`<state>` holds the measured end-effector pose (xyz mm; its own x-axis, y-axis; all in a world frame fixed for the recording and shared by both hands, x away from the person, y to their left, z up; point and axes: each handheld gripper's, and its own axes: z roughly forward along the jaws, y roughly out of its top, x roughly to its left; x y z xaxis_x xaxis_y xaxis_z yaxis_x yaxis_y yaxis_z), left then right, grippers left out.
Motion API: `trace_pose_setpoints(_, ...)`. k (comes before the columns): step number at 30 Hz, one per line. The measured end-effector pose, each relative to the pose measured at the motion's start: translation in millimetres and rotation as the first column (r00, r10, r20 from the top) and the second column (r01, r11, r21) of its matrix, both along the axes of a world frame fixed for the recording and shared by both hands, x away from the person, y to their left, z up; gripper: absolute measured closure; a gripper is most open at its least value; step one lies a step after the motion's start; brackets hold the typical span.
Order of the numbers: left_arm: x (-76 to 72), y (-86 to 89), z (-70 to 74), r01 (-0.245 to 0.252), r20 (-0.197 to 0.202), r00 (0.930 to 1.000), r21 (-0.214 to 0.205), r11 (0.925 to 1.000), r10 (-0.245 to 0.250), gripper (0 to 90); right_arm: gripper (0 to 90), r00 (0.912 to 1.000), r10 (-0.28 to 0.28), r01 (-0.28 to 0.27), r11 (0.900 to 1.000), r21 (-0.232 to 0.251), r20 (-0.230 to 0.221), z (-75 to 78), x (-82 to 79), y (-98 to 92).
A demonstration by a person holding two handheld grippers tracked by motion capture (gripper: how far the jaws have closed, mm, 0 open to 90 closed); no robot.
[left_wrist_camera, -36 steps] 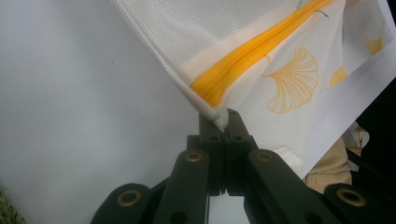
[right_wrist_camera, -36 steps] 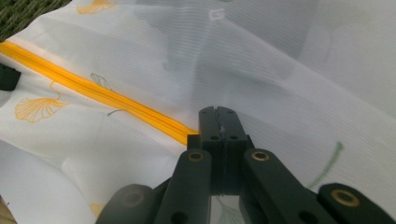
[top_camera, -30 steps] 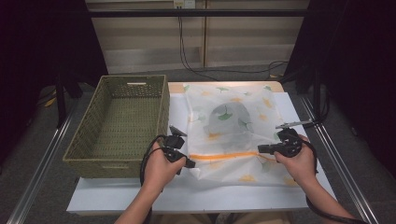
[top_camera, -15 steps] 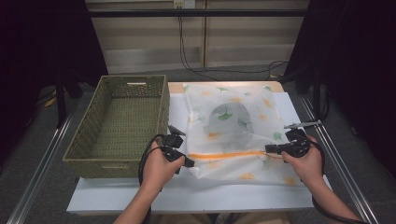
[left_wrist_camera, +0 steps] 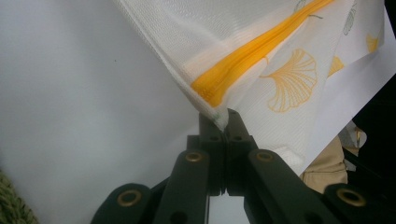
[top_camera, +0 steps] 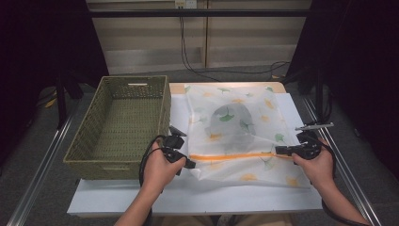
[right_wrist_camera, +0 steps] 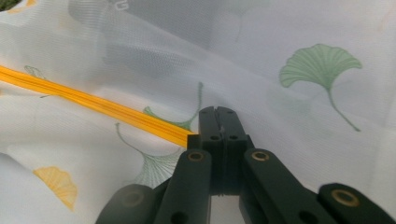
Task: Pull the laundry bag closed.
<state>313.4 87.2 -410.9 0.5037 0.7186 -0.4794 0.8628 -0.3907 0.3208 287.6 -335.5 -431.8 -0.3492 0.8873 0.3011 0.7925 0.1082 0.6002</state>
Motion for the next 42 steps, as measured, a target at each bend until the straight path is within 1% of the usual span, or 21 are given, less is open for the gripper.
trace_pose_setpoints(1,0.4,0.8,0.5,0.006,-0.002,1.0000,0.001,1.0000,-0.006,89.2,90.0,1.0000,-0.003,0.003,1.0000,0.006,0.002,-0.4,-0.1,-1.5)
trace_pose_setpoints(2,0.0,0.3,0.7,-0.004,-0.002,1.0000,-0.007,1.0000,0.004,89.1,90.0,1.0000,-0.006,0.006,0.9999,0.014,0.002,-0.6,-0.6,-3.7)
trace_pose_setpoints(5,0.3,1.1,1.0,-0.001,0.003,1.0000,-0.001,1.0000,0.001,89.1,90.0,0.9999,-0.013,0.013,0.9999,0.007,0.002,-0.9,-1.8,-7.4)
trace_pose_setpoints(8,1.0,1.7,1.0,-0.001,-0.004,1.0000,-0.004,1.0000,0.001,89.2,90.0,0.9995,-0.032,0.032,0.9994,0.008,0.003,-2.7,-4.5,-16.4)
trace_pose_setpoints(9,0.8,1.2,0.9,-0.013,-0.004,0.9999,-0.011,0.9999,0.013,89.2,90.0,0.9993,-0.038,0.038,0.9993,0.002,0.004,-2.7,-5.1,-18.6)
trace_pose_setpoints(11,1.0,1.7,1.7,-0.009,0.001,1.0000,-0.002,1.0000,0.009,89.1,90.0,0.9989,-0.046,0.046,0.9989,0.006,0.001,-3.1,-6.1,-22.9)
trace_pose_setpoints(14,0.9,1.5,2.6,-0.011,-0.002,0.9999,-0.006,0.9999,0.011,89.2,90.0,0.9982,-0.060,0.060,0.9981,0.011,-0.001,-3.6,-7.7,-28.1)
trace_pose_setpoints(17,1.1,1.4,3.3,-0.010,-0.008,0.9999,-0.007,0.9999,0.010,89.2,90.0,0.9975,-0.070,0.070,0.9975,0.004,0.008,-3.3,-9.4,-31.5)
trace_pose_setpoints(19,1.0,1.3,3.2,-0.012,-0.005,0.9999,-0.008,0.9999,0.012,89.1,90.0,0.9969,-0.078,0.078,0.9967,0.022,0.002,-2.6,-10.6,-32.5)
trace_pose_setpoints(21,1.0,1.2,3.6,-0.012,-0.006,0.9999,-0.009,0.9999,0.012,89.2,90.0,0.9972,-0.074,0.074,0.9973,0.008,0.012,-2.2,-10.8,-34.0)
trace_pose_setpoints(24,1.2,1.8,4.7,-0.013,-0.006,0.9999,-0.010,0.9999,0.013,89.2,90.0,0.9970,-0.077,0.077,0.9969,0.016,0.007,-1.5,-11.5,-35.0)
trace_pose_setpoints(25,1.2,1.8,4.7,-0.013,-0.006,0.9999,-0.010,0.9999,0.013,89.2,90.0,0.9969,-0.079,0.079,0.9969,0.004,0.010,-1.3,-11.8,-35.2)
trace_pose_setpoints(27,1.9,3.1,4.9,-0.007,0.002,1.0000,-0.004,1.0000,0.008,89.2,90.0,0.9967,-0.081,0.081,0.9967,0.007,0.012,-1.3,-11.9,-35.9)
trace_pose_setpoints(28,2.5,4.2,5.6,0.002,-0.010,0.9999,-0.009,1.0000,-0.002,89.2,90.0,0.9962,-0.087,0.086,0.9961,0.015,0.010,-1.2,-12.3,-37.7)
trace_pose_setpoints(31,2.4,3.8,5.4,-0.003,-0.009,1.0000,-0.010,0.9999,0.003,89.2,90.0,0.9960,-0.089,0.088,0.9958,0.024,0.009,-1.1,-12.7,-40.0)
trace_pose_setpoints(33,2.6,4.1,5.7,-0.001,-0.011,0.9999,-0.011,0.9999,0.001,89.2,90.0,0.9955,-0.095,0.094,0.9955,0.012,0.009,-0.7,-13.6,-41.7)
trace_pose_setpoints(34,2.0,3.1,5.8,-0.022,-0.013,0.9997,-0.018,0.9996,0.022,89.2,90.0,0.9957,-0.093,0.092,0.9955,0.022,0.008,-1.1,-13.8,-42.8)
trace_pose_setpoints(36,2.6,4.7,6.5,-0.009,-0.010,0.9999,-0.009,0.9999,0.009,89.1,90.0,0.9945,-0.104,0.104,0.9943,0.023,0.004,-1.4,-15.1,-45.5)
trace_pose_setpoints(37,2.6,4.8,6.5,-0.010,-0.009,0.9999,-0.007,0.9999,0.010,89.2,90.0,0.9945,-0.104,0.104,0.9946,0.006,0.017,-1.6,-15.1,-46.5)
trace_pose_setpoints(40,2.5,4.9,6.5,-0.010,-0.011,0.9999,-0.006,0.9999,0.010,89.2,90.0,0.9941,-0.107,0.107,0.9941,0.017,0.013,-1.7,-15.8,-48.7)
trace_pose_setpoints(42,3.0,5.4,6.3,-0.009,-0.011,0.9999,-0.009,0.9999,0.009,89.1,90.0,0.9937,-0.111,0.111,0.9938,0.009,0.012,-2.0,-16.2,-49.0)
